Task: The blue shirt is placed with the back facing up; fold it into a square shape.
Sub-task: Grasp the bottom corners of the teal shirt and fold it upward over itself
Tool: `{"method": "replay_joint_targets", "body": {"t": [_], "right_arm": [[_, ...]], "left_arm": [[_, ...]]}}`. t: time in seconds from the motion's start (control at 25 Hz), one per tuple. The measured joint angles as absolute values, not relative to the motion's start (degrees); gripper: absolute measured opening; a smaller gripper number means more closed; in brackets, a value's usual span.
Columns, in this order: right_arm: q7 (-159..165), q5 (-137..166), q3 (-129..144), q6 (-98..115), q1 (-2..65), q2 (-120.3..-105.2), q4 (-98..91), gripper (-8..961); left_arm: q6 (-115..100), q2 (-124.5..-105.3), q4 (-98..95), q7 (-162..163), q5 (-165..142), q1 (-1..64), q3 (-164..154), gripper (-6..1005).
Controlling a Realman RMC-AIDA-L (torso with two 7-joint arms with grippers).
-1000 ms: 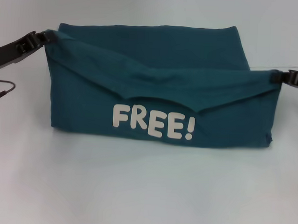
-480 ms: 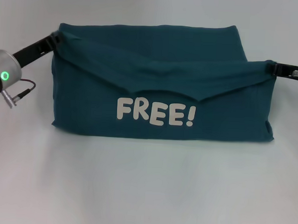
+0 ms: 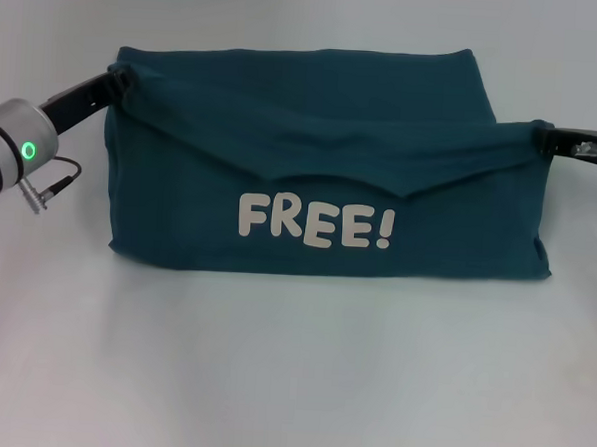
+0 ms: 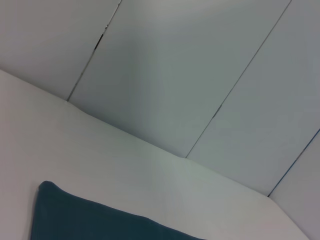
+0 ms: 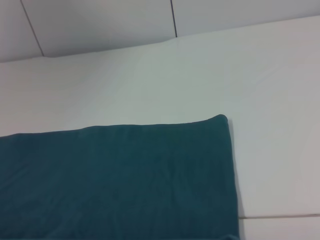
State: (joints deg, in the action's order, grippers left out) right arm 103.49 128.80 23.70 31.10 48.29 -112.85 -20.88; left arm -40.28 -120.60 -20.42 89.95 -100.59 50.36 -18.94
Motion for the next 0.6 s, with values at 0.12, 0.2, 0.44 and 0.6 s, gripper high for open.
{"method": "replay_joint_targets", "body": {"t": [0.12,0.2,0.44,0.6], "right_arm": [[103.09,128.8,23.75,31.05,48.31,-112.91,-20.71,52],[102.99,128.81,23.97,31.04,48.32,-113.08,-20.68,52],[102.93,128.83,25.76,30.99,48.34,-113.43,-20.65,56],[102.91,128.85,26.21,30.95,48.13,-113.56,-21.03,151]], "left_arm": [[-40.07,-120.76,-20.41,89.92,-100.53,50.38,-18.97,147],[-40.05,-120.86,-20.39,89.91,-100.53,50.34,-19.39,151],[-39.87,-121.26,-20.4,89.89,-100.5,49.98,-21.23,161],[-38.39,-122.09,-21.35,89.87,-100.28,49.83,-21.11,168]]}}
